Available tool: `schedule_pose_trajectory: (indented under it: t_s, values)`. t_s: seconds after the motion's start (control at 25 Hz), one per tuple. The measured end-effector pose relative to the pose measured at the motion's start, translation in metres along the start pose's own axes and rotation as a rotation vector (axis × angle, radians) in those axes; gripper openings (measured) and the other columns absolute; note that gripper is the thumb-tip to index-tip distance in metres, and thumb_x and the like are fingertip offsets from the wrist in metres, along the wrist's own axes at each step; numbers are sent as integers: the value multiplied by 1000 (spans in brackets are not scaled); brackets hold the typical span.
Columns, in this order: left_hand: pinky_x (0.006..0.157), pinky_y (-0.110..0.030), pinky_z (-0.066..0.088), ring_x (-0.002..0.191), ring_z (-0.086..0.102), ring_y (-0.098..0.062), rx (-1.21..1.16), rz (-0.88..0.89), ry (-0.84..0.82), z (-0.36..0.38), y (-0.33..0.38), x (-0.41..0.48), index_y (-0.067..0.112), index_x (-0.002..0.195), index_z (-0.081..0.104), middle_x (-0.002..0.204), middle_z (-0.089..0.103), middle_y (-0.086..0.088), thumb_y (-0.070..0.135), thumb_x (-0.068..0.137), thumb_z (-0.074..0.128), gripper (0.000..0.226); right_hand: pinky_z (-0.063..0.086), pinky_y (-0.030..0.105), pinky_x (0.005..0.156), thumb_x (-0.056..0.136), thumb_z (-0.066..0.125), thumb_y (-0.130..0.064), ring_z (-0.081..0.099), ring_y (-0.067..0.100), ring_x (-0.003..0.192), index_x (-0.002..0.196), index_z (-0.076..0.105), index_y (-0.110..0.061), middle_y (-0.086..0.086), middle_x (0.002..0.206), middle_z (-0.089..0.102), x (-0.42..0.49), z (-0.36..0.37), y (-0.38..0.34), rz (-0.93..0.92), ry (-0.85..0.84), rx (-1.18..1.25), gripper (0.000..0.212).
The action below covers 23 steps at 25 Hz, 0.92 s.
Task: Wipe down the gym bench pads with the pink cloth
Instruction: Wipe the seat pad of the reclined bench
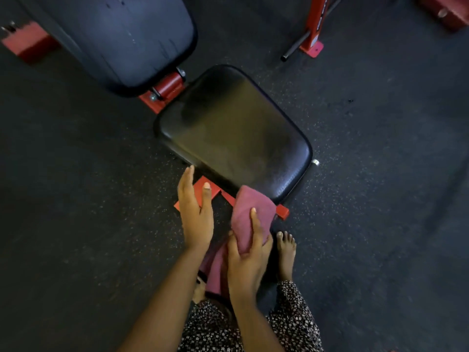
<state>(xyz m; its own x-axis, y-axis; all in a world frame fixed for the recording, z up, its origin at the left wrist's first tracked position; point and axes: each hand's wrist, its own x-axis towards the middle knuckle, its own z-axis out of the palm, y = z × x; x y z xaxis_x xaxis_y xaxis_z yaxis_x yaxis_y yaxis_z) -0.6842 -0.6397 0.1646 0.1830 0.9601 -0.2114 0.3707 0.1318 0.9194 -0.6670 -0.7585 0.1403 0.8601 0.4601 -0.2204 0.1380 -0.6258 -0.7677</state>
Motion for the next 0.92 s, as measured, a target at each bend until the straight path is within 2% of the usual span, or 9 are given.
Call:
schedule_pose_trajectory:
  t_s: [0.04,0.12,0.2,0.4,0.48,0.68,0.76,0.84,0.92]
  values:
    - [113,-31,27,138,29,-12,-156,-148,56,0,1,-3,18,143,30,150,30,-1,22,99,40,46,19,-1,97,75,75,-16,31,-3,103,133,50,-30,7,121,48,-7,-18,-30,-156,-23,-75,65]
    - [114,-31,26,136,33,-13,-478,-455,143,4,1,-6,21,143,30,149,33,-1,31,99,36,46,35,21,101,72,72,-23,39,10,109,129,49,-41,11,132,45,13,-60,-60,-458,-72,-291,64]
    - [114,-37,27,133,38,-15,-716,-640,215,10,-5,-11,21,142,35,145,41,-2,42,97,33,49,40,33,86,74,62,-36,40,21,110,125,48,-48,6,138,37,53,-75,-74,-759,-158,-582,55]
    - [101,-26,32,119,47,-9,-963,-776,393,34,-1,-17,20,134,43,134,50,5,49,96,27,50,32,38,80,61,72,-43,39,27,106,106,65,-36,5,134,52,151,-43,-88,-1606,-586,-1138,46]
    - [82,-19,40,101,53,-4,-1024,-819,454,43,-1,-13,26,121,48,114,58,10,47,97,27,38,35,40,80,66,66,-51,40,27,107,108,62,-36,5,135,50,178,-28,-94,-1814,-721,-1218,44]
    - [66,-16,46,85,56,-2,-1142,-856,553,61,14,19,24,110,55,100,60,7,49,96,28,40,31,39,73,75,41,-51,42,28,99,92,67,-37,5,126,55,201,50,-163,-1981,-814,-1216,35]
    - [85,-21,50,98,59,-8,-1146,-825,540,63,20,44,25,110,61,108,64,4,66,87,34,53,38,40,72,73,37,-51,50,30,96,88,68,-36,6,121,58,203,79,-188,-1990,-846,-1205,38]
    - [108,-34,36,124,49,-15,-1073,-769,503,66,16,69,31,129,52,133,54,3,80,76,35,75,39,43,73,74,35,-53,50,31,99,93,68,-37,6,118,58,206,101,-205,-1974,-869,-1168,42]
    - [110,-33,30,132,41,-21,-878,-768,560,69,19,87,31,137,42,141,47,0,66,88,28,62,35,44,80,78,33,-55,43,30,110,105,65,-39,5,126,52,214,118,-216,-1906,-895,-1154,44]
